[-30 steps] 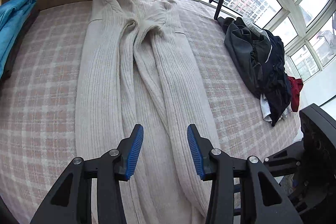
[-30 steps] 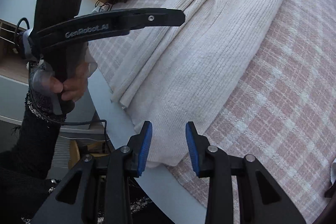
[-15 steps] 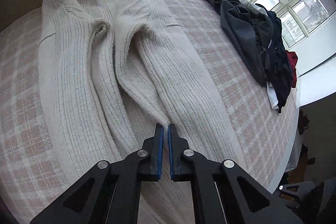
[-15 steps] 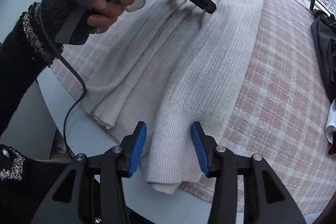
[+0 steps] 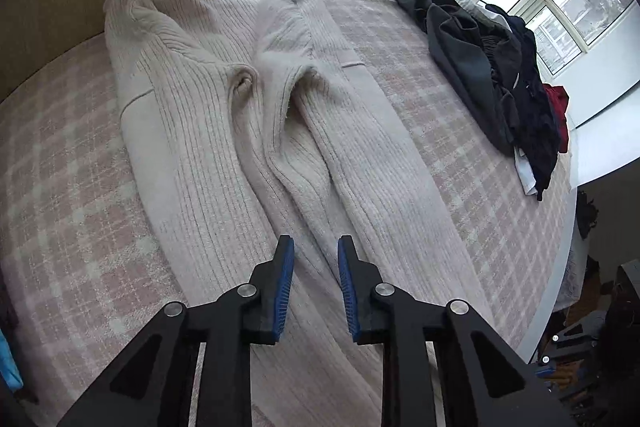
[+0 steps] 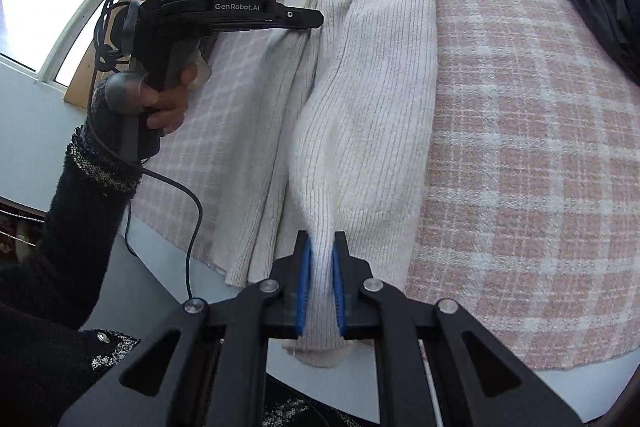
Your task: Fold clothes
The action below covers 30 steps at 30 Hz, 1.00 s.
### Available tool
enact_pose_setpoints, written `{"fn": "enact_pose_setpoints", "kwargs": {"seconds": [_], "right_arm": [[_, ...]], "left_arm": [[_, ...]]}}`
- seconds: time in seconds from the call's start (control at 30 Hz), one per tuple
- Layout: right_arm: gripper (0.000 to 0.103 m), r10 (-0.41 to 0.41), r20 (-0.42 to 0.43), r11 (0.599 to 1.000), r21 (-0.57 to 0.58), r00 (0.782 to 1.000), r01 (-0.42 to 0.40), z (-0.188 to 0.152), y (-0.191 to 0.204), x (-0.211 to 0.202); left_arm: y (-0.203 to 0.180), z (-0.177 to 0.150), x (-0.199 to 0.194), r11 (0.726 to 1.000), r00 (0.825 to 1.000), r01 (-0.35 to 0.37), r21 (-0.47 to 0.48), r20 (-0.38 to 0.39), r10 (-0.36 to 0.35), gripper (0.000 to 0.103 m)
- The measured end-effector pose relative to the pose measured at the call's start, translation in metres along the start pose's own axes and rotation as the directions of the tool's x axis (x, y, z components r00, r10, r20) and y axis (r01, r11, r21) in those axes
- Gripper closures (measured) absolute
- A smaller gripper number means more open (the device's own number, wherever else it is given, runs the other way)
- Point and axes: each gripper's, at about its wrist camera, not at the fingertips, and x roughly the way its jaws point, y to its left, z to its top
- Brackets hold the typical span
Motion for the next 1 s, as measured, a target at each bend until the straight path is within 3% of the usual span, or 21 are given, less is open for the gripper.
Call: {"fn": "enact_pose_setpoints", "kwargs": {"seconds": [0.1,0.13,0.2,0.23,0.33,0.4,0.47,0.53,0.6,0.63,0.67,0.7,0.73,0.8,0.83,0.9,0.97,1.0], "right_arm": [[0.092,0.062,-0.02,0.997,0.05,0.998,-0.061,0.002,-0.001,0.011],[0.091,0.079,-0.027,0.994,0.072,0.997,-0.076,0.004,-0.007,0.013],[0.084,-0.033,-0.13,0.999,0.007,0.991,0.034,-0.004,-0.001,0.026],[0.084,-0.099,-0.183,0.995,-0.036,0.978,0.094,-0.008,0.002,0.033],[0.082,-0.074,-0.108,0.997,-0.046,0.991,0.069,-0.009,0.01,0.009],[0.067,-0.08,-0.031,0.994,-0.075,0.996,0.077,-0.004,0.018,-0.004],[0.058,-0.102,-0.007,0.989,-0.112,0.995,0.1,0.006,0.028,0.003],[0.058,-0.114,-0.038,0.981,-0.162,0.993,0.107,0.013,0.032,0.022],[0.061,-0.215,-0.081,0.954,-0.232,0.973,0.192,0.017,0.028,0.045],[0.063,-0.237,-0.055,0.943,-0.254,0.97,0.216,0.018,0.031,0.052],[0.064,-0.198,-0.046,0.958,-0.222,0.979,0.183,0.021,0.031,0.052],[0.064,-0.104,-0.066,0.987,-0.129,0.992,0.095,0.026,0.024,0.051],[0.066,0.044,-0.073,0.999,-0.01,0.996,-0.045,0.031,0.012,0.047],[0.066,0.22,-0.029,0.963,0.164,0.975,-0.213,0.031,-0.008,0.036],[0.066,0.211,-0.016,0.961,0.185,0.977,-0.204,0.03,-0.014,0.028],[0.066,0.056,-0.025,0.993,0.105,0.998,-0.053,0.022,-0.014,0.015],[0.066,-0.056,-0.02,0.997,0.051,0.998,0.057,0.012,-0.01,0.007],[0.066,-0.075,-0.01,0.997,0.025,0.997,0.075,0.008,-0.008,0.005]], "left_arm": [[0.004,-0.016,-0.031,1.0,0.999,0.013,0.01,0.037,-0.014,0.074],[0.009,-0.023,-0.041,1.0,0.999,0.015,0.019,0.044,-0.016,0.068],[0.019,-0.041,-0.057,0.999,0.999,0.004,0.041,0.036,-0.005,0.065],[0.022,-0.051,-0.064,0.999,1.0,0.002,0.05,0.029,-0.003,0.065],[0.023,-0.084,-0.075,0.997,1.0,-0.013,0.072,0.005,0.013,0.065],[0.018,-0.103,-0.074,0.996,1.0,-0.001,0.087,-0.022,0.003,0.065],[0.01,-0.121,-0.066,0.997,0.998,0.038,0.074,-0.051,-0.034,0.065],[-0.001,-0.134,-0.053,0.993,0.994,0.073,0.092,-0.085,-0.066,0.065],[-0.012,-0.146,-0.04,0.987,0.988,0.109,0.114,-0.12,-0.095,0.065],[-0.021,-0.152,-0.036,0.983,0.986,0.114,0.144,-0.133,-0.095,0.065],[-0.029,-0.157,-0.032,0.977,0.985,0.116,0.18,-0.146,-0.09,0.065],[-0.038,-0.163,-0.028,0.969,0.984,0.118,0.216,-0.158,-0.085,0.065],[-0.04,-0.165,-0.029,0.967,0.983,0.122,0.222,-0.16,-0.087,0.065],[-0.04,-0.168,-0.033,0.968,0.983,0.129,0.216,-0.157,-0.096,0.065],[-0.04,-0.169,-0.035,0.968,0.983,0.133,0.213,-0.156,-0.101,0.065],[-0.039,-0.172,-0.04,0.968,0.982,0.141,0.206,-0.153,-0.11,0.064],[-0.037,-0.173,-0.044,0.969,0.984,0.134,0.206,-0.147,-0.105,0.064],[-0.036,-0.172,-0.045,0.969,0.983,0.139,0.202,-0.144,-0.111,0.064]]}}
